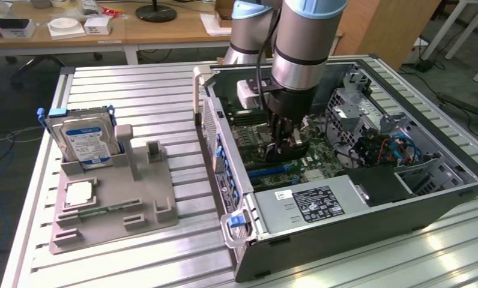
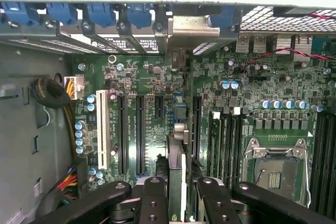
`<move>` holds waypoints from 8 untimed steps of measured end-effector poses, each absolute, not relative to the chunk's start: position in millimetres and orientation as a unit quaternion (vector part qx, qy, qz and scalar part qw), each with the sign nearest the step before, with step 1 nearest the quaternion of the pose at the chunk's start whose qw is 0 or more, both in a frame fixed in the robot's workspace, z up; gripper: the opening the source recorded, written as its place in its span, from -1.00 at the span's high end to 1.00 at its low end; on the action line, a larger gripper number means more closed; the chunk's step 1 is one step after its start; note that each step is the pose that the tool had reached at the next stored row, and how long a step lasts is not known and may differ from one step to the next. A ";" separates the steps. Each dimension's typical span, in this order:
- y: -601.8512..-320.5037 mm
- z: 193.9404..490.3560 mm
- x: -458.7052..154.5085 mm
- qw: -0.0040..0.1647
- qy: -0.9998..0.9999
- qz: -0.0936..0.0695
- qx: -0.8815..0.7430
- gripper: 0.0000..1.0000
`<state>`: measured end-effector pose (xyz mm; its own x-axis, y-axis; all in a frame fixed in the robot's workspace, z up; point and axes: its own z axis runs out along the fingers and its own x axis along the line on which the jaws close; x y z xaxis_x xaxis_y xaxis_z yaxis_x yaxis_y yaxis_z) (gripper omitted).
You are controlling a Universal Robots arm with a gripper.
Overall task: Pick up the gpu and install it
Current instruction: 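Insert the gpu into the slot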
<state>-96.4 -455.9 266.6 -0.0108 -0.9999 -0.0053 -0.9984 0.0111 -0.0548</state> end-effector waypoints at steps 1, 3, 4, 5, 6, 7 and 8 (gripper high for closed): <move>-455.9 266.0 -96.7 0.021 0.711 -0.018 -0.703 0.47; -455.9 265.1 -97.1 0.022 0.711 -0.018 -0.703 0.47; -455.9 264.6 -97.1 0.022 0.711 -0.019 -0.703 0.47; -455.9 264.1 -97.2 0.023 0.711 -0.019 -0.703 0.47; -455.9 263.6 -97.3 0.023 0.711 -0.019 -0.703 0.47; -455.9 263.3 -97.4 0.023 0.711 -0.019 -0.703 0.47; -455.9 263.1 -97.6 0.023 0.711 -0.019 -0.703 0.47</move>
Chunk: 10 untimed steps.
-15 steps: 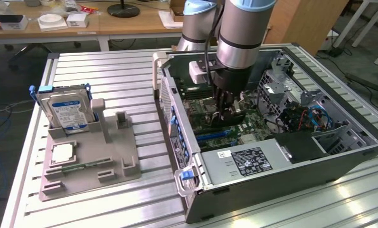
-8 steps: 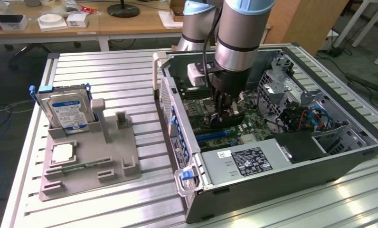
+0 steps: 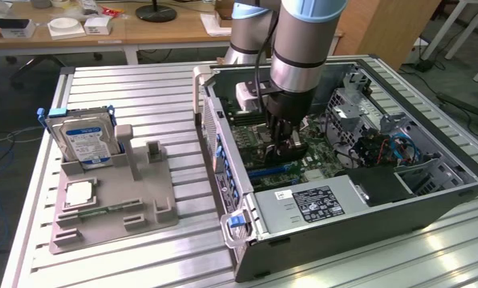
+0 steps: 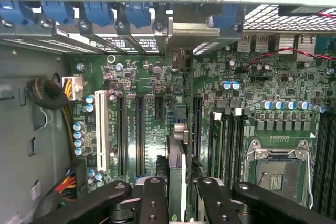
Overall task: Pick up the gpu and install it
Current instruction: 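Insert the gpu into the slot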
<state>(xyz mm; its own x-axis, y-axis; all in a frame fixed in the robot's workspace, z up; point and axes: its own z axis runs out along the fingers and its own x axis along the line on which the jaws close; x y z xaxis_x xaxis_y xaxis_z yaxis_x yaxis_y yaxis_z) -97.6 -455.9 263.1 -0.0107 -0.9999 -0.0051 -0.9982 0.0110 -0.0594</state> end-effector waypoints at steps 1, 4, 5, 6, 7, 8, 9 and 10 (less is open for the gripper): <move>-455.9 262.7 -97.8 0.023 0.711 -0.019 -0.703 0.47; -455.9 261.5 -98.2 0.023 0.711 -0.019 -0.703 0.47; -455.9 261.1 -98.6 0.023 0.711 -0.019 -0.703 0.47; -455.9 260.7 -98.9 0.023 0.711 -0.019 -0.703 0.47; -455.9 260.3 -99.2 0.023 0.711 -0.019 -0.703 0.47; -455.9 260.0 -99.6 0.023 0.711 -0.019 -0.703 0.47; -455.9 259.6 -100.0 0.023 0.711 -0.019 -0.703 0.47; -455.8 259.0 -100.3 0.023 0.711 -0.019 -0.703 0.47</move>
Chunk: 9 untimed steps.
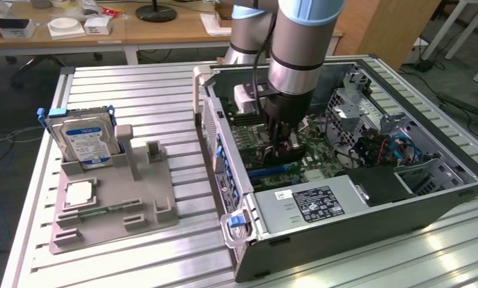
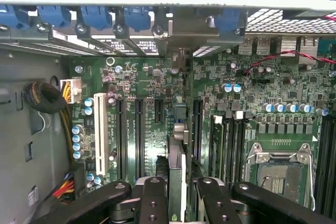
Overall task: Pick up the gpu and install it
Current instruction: 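Insert the gpu into the slot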
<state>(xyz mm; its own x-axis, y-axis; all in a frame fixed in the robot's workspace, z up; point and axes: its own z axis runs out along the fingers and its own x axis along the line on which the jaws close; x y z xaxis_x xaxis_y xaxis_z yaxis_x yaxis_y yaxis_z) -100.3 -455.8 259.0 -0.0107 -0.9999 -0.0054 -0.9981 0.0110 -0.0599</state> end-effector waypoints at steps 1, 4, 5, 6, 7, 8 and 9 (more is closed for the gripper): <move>-455.8 258.3 -100.5 0.023 0.711 -0.019 -0.703 0.47; -455.8 255.3 -101.1 0.023 0.711 -0.019 -0.703 0.47; -455.8 254.3 -101.3 0.023 0.711 -0.019 -0.703 0.47; -455.9 253.3 -101.4 0.023 0.711 -0.019 -0.703 0.47; -455.9 252.4 -101.5 0.023 0.711 -0.019 -0.703 0.47; -455.9 251.4 -101.5 0.023 0.711 -0.019 -0.703 0.47; -455.9 251.1 -101.6 0.023 0.711 -0.019 -0.703 0.47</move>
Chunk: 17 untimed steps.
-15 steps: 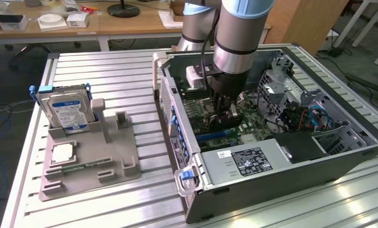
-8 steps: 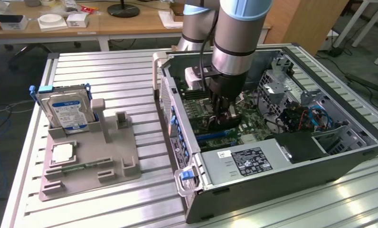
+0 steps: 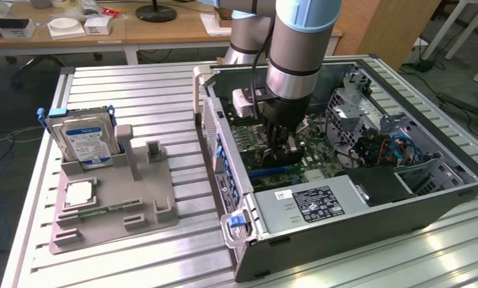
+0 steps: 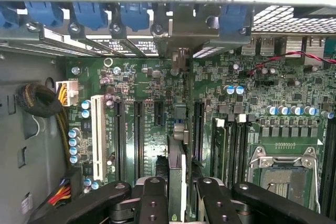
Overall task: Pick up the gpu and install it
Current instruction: 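Insert the gpu into the slot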
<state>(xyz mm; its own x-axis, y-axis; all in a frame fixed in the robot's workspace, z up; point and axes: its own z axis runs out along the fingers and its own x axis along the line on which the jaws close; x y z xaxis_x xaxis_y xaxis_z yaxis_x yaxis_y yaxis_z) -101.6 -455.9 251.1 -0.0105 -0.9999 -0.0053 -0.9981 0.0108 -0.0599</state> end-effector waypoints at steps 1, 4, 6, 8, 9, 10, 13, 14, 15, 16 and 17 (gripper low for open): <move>-455.9 251.1 -101.6 0.023 0.711 -0.019 -0.703 0.47; -455.9 251.0 -101.6 0.023 0.711 -0.019 -0.703 0.47; -455.9 250.9 -101.6 0.023 0.711 -0.019 -0.703 0.47; -455.9 250.8 -101.6 0.023 0.711 -0.019 -0.702 0.47; -455.9 250.7 -101.6 0.023 0.712 -0.019 -0.702 0.47; -455.9 250.7 -101.6 0.023 0.712 -0.019 -0.701 0.47; -455.9 250.7 -101.6 0.023 0.712 -0.019 -0.701 0.47; -455.9 250.7 -101.6 0.023 0.712 -0.019 -0.701 0.47; -455.9 250.6 -101.6 0.023 0.712 -0.019 -0.701 0.47; -455.9 250.3 -101.6 0.023 0.712 -0.019 -0.701 0.47; -455.9 249.9 -101.6 0.023 0.712 -0.019 -0.701 0.47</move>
